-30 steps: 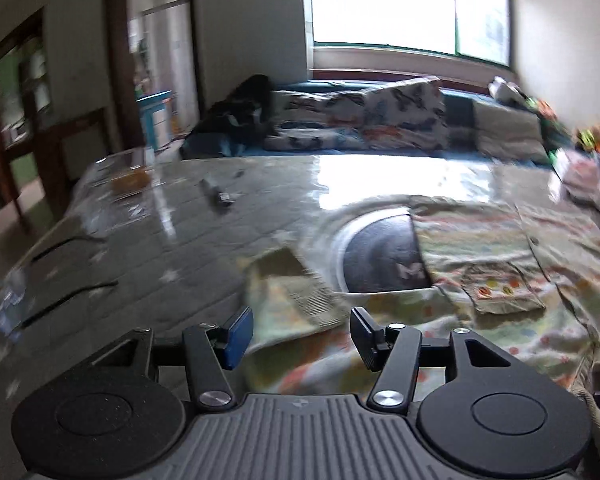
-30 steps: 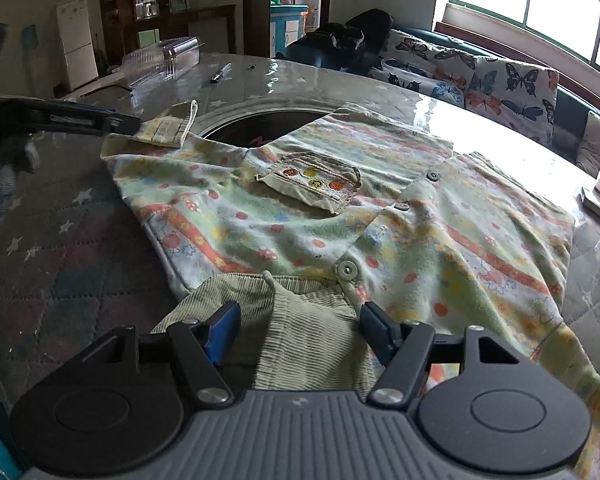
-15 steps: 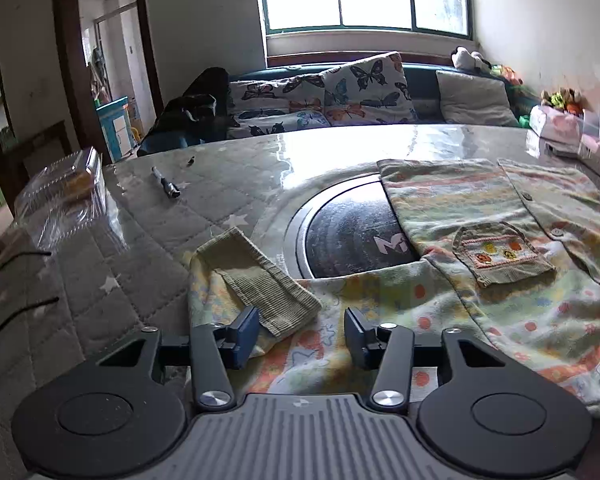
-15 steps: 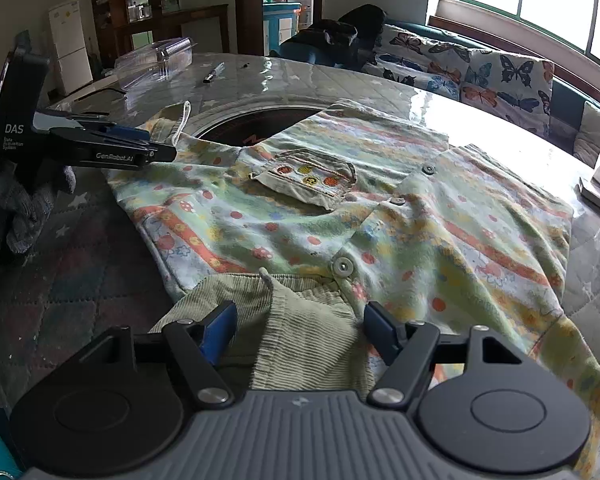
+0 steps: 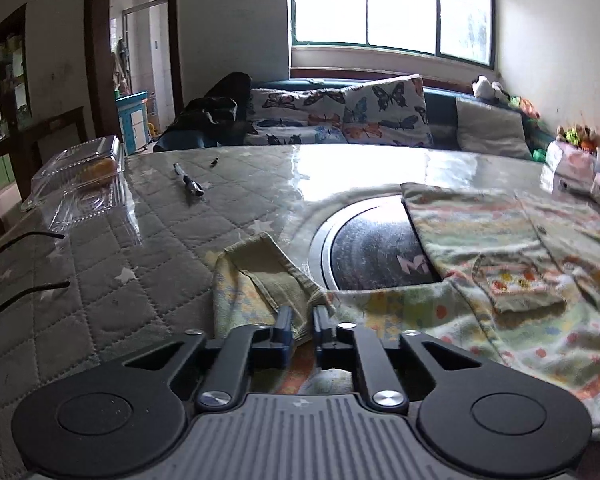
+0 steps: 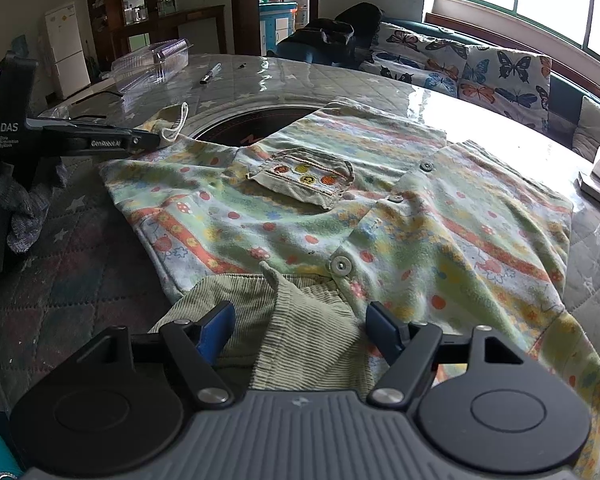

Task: Fold clothes

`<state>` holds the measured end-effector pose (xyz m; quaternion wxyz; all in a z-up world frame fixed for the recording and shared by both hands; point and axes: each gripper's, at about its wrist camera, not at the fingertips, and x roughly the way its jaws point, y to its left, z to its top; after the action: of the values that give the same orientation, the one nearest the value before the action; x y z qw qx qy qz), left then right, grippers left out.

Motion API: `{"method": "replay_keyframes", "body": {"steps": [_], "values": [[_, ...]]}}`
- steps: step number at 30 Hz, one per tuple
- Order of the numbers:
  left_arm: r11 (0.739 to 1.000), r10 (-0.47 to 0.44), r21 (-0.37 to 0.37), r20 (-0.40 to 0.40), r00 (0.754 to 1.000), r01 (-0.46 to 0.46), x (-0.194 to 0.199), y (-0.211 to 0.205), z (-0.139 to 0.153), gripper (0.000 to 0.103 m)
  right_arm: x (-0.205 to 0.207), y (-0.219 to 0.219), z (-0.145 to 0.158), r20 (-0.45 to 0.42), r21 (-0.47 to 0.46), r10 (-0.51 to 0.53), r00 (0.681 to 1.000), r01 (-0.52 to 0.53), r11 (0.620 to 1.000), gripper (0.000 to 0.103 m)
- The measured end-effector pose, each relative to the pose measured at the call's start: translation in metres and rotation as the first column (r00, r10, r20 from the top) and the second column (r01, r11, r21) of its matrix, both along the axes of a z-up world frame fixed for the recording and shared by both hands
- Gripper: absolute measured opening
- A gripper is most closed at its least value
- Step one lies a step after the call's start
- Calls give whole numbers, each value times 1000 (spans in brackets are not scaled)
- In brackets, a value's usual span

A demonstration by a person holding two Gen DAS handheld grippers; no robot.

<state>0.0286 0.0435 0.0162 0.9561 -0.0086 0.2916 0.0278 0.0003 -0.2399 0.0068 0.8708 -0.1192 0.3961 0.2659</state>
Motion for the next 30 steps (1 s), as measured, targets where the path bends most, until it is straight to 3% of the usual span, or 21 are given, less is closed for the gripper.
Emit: {"method": "replay_keyframes", "body": {"steps": [6, 11, 15, 19, 23, 28, 30], "values": [[993, 106, -58, 65, 992, -103, -17, 24, 17, 3, 0, 0, 0, 1, -4, 1, 1000, -1, 1000, 74], [966, 255, -77, 116, 960, -247, -31, 58, 34, 3, 0, 2, 1, 6, -14, 7, 1000, -6, 1000, 74], [930, 366, -64, 102, 925, -361, -38, 89, 34, 2, -1, 2, 3, 12, -16, 12, 1000, -12, 1000, 74], [904, 427, -47, 39, 903, -425, -38, 108, 22, 2, -2, 1, 9, 27, -2, 12, 1000, -12, 1000, 74], [906, 417, -76, 0, 909, -415, -39, 108, 20, 2, -3, 2, 15, 41, 13, 18, 999, -18, 1000, 74], [958, 281, -67, 14, 959, -280, -30, 80, 26, 5, -4, 9, 9, 23, -9, 45, 999, -44, 999, 73], [966, 255, -31, 9, 967, -255, -22, 70, 24, 8, -5, 10, 7, 20, -16, 52, 998, -52, 999, 73]]}}
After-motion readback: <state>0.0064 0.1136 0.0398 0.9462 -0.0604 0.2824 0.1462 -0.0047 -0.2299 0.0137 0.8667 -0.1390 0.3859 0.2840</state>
